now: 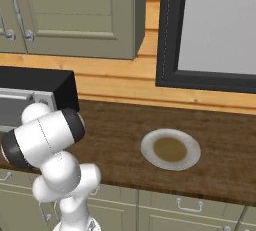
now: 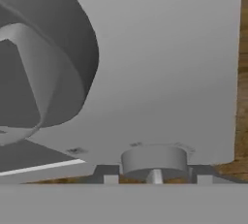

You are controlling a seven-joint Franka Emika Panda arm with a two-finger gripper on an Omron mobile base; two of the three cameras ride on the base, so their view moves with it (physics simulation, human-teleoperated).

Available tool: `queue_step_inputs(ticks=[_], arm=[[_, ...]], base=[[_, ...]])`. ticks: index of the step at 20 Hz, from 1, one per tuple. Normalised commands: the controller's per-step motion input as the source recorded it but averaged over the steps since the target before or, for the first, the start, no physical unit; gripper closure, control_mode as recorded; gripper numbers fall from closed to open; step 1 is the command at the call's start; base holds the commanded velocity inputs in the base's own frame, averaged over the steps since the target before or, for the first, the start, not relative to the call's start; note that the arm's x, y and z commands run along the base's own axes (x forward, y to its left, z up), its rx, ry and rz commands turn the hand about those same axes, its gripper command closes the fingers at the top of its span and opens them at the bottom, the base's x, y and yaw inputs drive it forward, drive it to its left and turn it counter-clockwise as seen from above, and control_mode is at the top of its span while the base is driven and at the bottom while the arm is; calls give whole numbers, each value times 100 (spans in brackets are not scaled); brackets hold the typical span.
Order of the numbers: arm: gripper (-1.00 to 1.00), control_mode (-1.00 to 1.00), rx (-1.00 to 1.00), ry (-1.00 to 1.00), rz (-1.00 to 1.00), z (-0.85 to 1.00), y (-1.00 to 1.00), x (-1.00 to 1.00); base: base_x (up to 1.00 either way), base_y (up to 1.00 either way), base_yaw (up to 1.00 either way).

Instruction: Pick up the kebab skewer and baguette bread, and place them inside the toaster oven. Close the toaster oven door and start by setting the timer.

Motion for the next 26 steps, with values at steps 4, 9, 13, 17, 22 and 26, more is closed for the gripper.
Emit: queue_step_inputs(ticks=[4, 9, 13, 17, 22, 26], arm=[[100, -100, 28, -1, 3, 0, -38, 0], [100, -100, 21, -9, 2, 0, -24, 0], [100, -100, 13, -18, 0, 0, -5, 0], [100, -100, 7, -26, 0, 0, 0, 0], [100, -100, 9, -27, 0, 0, -2, 0], [100, -100, 21, -20, 0, -1, -21, 0]], base=[[0, 0, 0], [0, 0, 0], [0, 0, 0], [0, 0, 0], [0, 0, 0], [0, 0, 0]])
